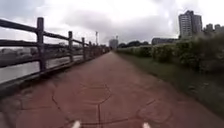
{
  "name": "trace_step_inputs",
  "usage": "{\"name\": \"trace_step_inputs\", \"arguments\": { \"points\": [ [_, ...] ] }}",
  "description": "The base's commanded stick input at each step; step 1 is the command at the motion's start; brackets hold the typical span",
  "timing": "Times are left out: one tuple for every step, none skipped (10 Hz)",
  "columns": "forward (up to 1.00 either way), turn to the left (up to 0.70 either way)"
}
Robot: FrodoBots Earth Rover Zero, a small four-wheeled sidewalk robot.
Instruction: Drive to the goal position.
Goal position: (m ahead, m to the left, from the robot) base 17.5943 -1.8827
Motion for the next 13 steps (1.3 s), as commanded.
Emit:
{"name": "trace_step_inputs", "arguments": {
  "points": [
    [0.85, 0.1],
    [0.85, 0.1],
    [0.85, 0.1],
    [0.85, 0.1],
    [0.85, 0.1],
    [0.85, 0.1],
    [0.85, 0.1],
    [0.85, 0.02],
    [0.85, -0.24],
    [0.85, -0.24],
    [0.85, -0.24],
    [0.85, -0.16],
    [0.85, 0.1]
  ]
}}
